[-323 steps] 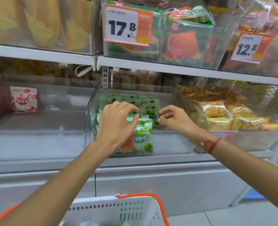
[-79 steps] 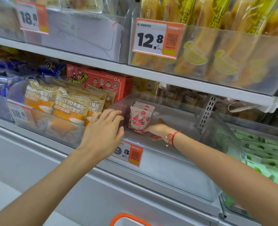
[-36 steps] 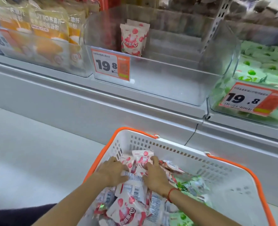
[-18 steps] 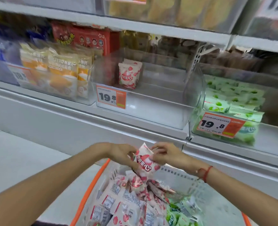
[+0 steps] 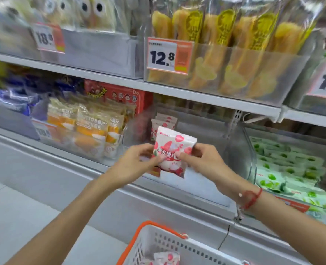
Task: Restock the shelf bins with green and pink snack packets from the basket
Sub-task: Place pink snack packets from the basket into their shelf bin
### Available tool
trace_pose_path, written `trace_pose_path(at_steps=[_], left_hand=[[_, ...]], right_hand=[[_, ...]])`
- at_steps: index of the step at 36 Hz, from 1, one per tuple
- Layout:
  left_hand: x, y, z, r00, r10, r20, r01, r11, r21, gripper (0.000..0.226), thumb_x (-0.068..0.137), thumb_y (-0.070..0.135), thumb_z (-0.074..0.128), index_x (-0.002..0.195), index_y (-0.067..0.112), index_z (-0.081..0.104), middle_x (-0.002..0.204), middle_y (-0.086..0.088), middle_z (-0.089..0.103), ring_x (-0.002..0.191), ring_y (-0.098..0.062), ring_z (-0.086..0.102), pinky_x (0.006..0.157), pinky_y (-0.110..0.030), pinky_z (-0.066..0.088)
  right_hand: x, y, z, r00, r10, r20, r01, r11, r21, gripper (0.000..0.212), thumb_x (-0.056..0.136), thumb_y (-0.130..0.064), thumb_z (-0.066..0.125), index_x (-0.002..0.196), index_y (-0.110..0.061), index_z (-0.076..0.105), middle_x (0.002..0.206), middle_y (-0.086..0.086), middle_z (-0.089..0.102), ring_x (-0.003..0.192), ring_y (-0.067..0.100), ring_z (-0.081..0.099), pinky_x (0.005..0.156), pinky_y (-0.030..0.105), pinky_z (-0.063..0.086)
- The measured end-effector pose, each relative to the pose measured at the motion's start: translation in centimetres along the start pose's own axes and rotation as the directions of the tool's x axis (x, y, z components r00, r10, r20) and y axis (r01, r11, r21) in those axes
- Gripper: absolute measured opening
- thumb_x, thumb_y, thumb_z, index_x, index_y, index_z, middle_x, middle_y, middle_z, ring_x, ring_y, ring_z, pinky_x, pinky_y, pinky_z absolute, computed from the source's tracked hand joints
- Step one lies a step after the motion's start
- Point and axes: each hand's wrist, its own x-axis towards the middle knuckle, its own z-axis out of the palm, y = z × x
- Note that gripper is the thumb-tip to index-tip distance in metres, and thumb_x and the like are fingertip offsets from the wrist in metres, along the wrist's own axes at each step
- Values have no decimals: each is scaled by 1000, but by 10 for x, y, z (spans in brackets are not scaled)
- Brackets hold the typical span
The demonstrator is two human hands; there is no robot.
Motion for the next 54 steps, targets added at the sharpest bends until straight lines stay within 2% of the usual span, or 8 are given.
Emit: trace_pose_path(at_steps=[3,7,13,18,26,32,42,54], left_hand=[[3,-25,-3,927,220,-304,-15,830,557,30,97,43,48,115,24,63,111,14,63,108,-9,54,92,-27,38],[4,-57,-7,888,397,-232,-96,653,751,36,92,35,37,109,20,66,104,7,67,103,-16,57,89,-25,33],[1,-63,-7,856,444,-263,-113,659,743,26,85,13,65,110,22,67,106,11,66,102,-13,58,86,-27,46],[1,-61,-6,842,456,-289,-99,657,748,30,78,14,74,106,22,69,103,9,69,99,-16,62,88,-23,40],[4,-61,-2,831,452,-324,-77,671,738,24,79,21,72,102,25,69,97,13,66,94,-12,56,76,-26,47],[8,-59,1,823,487,-293,-94,626,774,23,80,32,61,101,27,70,95,15,66,92,-9,53,78,-20,39],[7,-57,1,812,516,-273,-130,615,777,35,78,26,74,112,21,68,105,8,68,101,-11,55,85,-22,41],[-15,-31,20,810,545,-218,-225,632,742,17,83,38,52,88,24,60,81,14,59,75,-10,54,61,-20,34]], right_hand=[[43,-4,1,995,41,-95,-41,999,2,10,85,-20,70,90,-11,69,75,-2,66,45,-5,51,41,9,36],[106,4,10,991,54,-124,-71,988,-138,15,84,-19,70,95,-9,64,88,4,65,63,8,55,46,16,43],[164,50,48,988,151,-41,-156,958,-240,41,70,-14,83,108,-8,67,110,9,68,98,22,65,90,38,54],[175,50,62,988,139,-74,-155,941,-302,14,89,-19,65,83,-18,52,124,13,61,111,31,60,96,39,48],[197,60,75,922,384,60,-349,886,-305,24,98,-19,50,77,-8,49,56,3,55,40,9,49,41,19,49],[203,65,81,913,404,61,-398,913,-91,24,100,-15,45,78,-8,46,76,6,51,22,3,45,45,15,49],[192,55,57,835,507,213,-524,852,25,9,90,-9,60,84,-11,55,78,4,58,66,14,57,55,22,54],[71,8,16,999,-31,43,43,953,-299,14,87,-20,68,98,-19,60,73,-4,59,63,6,53,51,11,40]])
